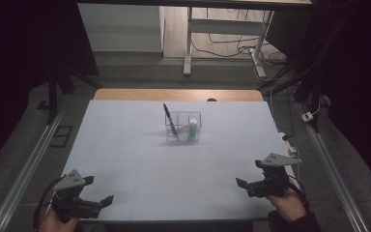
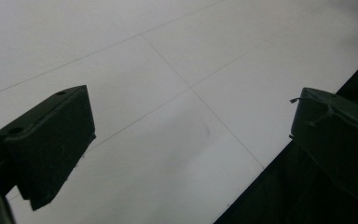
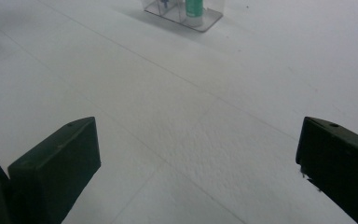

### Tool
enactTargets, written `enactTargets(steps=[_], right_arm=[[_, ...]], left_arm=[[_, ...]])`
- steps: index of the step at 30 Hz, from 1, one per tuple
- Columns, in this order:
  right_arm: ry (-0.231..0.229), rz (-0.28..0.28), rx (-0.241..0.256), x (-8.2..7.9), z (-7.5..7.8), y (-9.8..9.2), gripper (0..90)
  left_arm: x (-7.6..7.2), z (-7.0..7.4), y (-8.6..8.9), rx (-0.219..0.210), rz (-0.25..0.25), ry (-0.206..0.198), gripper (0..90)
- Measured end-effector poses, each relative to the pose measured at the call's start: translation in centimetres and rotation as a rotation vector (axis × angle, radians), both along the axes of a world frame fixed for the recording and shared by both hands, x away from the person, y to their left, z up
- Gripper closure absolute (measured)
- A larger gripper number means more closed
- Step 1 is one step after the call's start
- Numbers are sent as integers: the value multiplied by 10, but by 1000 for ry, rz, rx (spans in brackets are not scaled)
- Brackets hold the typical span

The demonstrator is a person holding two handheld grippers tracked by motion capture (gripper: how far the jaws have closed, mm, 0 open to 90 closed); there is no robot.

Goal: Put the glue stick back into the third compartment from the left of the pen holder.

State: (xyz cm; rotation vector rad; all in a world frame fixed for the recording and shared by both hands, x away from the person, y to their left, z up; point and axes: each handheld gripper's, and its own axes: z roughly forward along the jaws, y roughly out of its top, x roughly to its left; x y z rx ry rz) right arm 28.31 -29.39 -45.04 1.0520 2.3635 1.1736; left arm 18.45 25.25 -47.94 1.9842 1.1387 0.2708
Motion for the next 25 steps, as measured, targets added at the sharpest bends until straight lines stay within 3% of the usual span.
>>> enactTargets(steps=[15,25], right_arm=[[36,-96,4,-21,0,-31,0],[76,-115,-48,-28,0,-37,0]], left_arm=[[-1,0,3,0,29,11,0],[1,0,2,3,34,21,0]])
